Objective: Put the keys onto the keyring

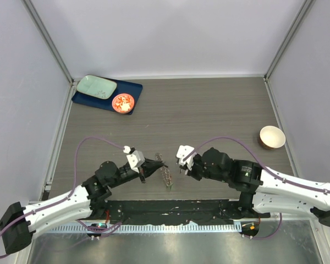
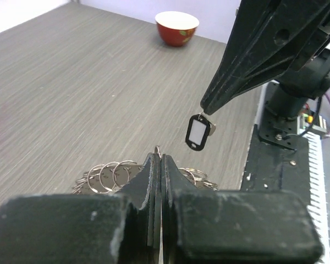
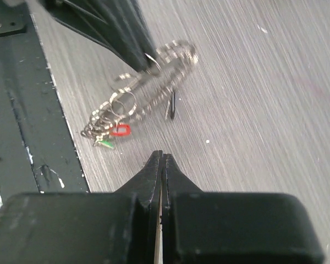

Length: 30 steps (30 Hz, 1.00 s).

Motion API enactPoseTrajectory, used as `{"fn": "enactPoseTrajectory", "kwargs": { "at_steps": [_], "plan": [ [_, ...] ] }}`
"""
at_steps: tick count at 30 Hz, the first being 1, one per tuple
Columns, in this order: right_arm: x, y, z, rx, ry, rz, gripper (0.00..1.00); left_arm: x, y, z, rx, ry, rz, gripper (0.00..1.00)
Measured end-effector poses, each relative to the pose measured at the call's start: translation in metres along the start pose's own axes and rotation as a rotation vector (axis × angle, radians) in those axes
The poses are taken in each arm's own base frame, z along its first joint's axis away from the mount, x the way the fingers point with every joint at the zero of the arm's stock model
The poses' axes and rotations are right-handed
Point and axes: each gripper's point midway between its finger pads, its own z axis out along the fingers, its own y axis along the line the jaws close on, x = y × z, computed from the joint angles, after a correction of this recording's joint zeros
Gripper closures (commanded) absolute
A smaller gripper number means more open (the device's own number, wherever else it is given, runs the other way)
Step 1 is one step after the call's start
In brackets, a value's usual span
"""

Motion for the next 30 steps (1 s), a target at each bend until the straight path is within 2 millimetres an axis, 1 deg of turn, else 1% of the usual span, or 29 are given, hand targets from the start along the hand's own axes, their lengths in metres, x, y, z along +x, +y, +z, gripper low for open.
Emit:
{"fn": "enactPoseTrajectory", "kwargs": {
  "at_steps": [2, 5, 8, 12, 15, 18, 23, 26, 30],
  "plan": [
    [0.007, -0.005, 0.004, 0.041, 0.034, 0.045, 0.99, 0.003, 0.007, -0.008, -0.043, -0.024, 0.005, 1.0],
    [0.02, -0.012, 0.01, 0.095, 0.091, 0.121, 0.99, -0.001, 0.017, -0.02, -0.11, -0.071, 0.02, 1.0],
    [0.035, -0.024, 0.014, 0.149, 0.156, 0.201, 0.99, -0.014, 0.025, -0.035, -0.171, -0.139, 0.037, 1.0],
    [0.058, -0.054, 0.022, 0.235, 0.243, 0.33, 0.99, -0.034, 0.032, -0.057, -0.238, -0.251, 0.04, 1.0],
    [0.079, -0.074, 0.032, 0.279, 0.325, 0.398, 0.99, -0.039, 0.036, -0.068, -0.275, -0.295, 0.016, 1.0],
    [0.094, -0.079, 0.048, 0.268, 0.401, 0.426, 0.99, -0.031, 0.039, -0.069, -0.292, -0.264, -0.002, 1.0],
    [0.118, -0.088, 0.08, 0.232, 0.507, 0.455, 0.99, -0.004, 0.041, -0.062, -0.296, -0.15, -0.009, 1.0],
    [0.123, -0.097, 0.099, 0.208, 0.535, 0.454, 0.99, 0.007, 0.043, -0.059, -0.297, -0.103, 0.005, 1.0],
    [0.128, -0.109, 0.127, 0.178, 0.554, 0.446, 0.99, 0.015, 0.044, -0.058, -0.293, -0.072, 0.032, 1.0]
  ]
}}
